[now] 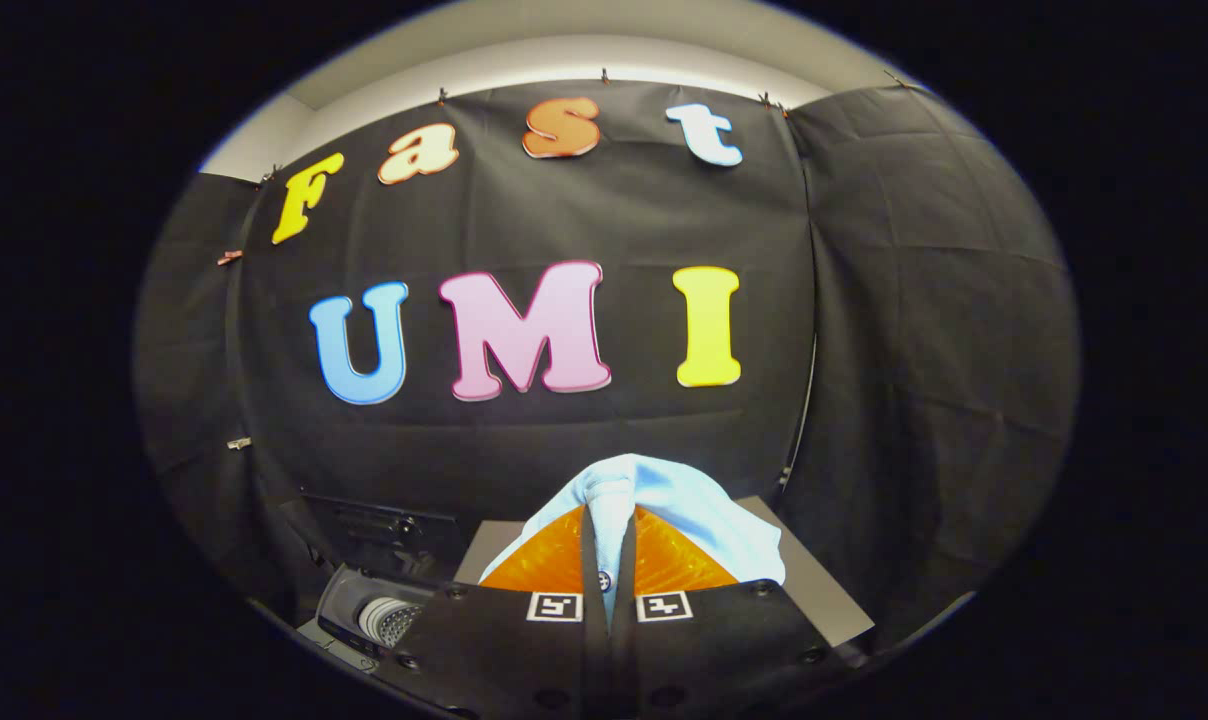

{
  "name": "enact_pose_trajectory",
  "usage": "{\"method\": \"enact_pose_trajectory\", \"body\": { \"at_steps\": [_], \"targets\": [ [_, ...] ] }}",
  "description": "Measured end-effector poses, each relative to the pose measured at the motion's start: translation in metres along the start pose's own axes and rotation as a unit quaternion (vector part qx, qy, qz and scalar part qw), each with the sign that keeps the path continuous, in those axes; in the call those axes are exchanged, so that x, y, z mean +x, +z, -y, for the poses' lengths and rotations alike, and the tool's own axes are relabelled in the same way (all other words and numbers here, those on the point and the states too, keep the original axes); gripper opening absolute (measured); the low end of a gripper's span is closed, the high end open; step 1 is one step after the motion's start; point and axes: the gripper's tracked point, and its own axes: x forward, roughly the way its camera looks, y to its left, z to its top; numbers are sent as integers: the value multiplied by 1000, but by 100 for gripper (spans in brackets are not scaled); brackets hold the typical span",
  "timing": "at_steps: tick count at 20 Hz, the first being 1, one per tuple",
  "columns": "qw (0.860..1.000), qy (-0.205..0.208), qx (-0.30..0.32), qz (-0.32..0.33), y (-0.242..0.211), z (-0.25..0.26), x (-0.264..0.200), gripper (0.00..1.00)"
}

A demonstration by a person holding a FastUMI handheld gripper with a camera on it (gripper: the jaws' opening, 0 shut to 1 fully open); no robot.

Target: Put the clothes into the washing machine and then close the washing machine lid.

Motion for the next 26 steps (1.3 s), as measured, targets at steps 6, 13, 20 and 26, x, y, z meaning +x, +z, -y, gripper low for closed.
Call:
{"method": "enact_pose_trajectory", "body": {
  "at_steps": [6,13,20,26],
  "targets": [
    [996,64,-16,64,50,-68,-33,5],
    [981,165,-41,98,65,-178,-40,5],
    [963,256,-43,69,31,-272,-31,5],
    [949,311,-41,31,-14,-330,-9,5]
  ]
}}
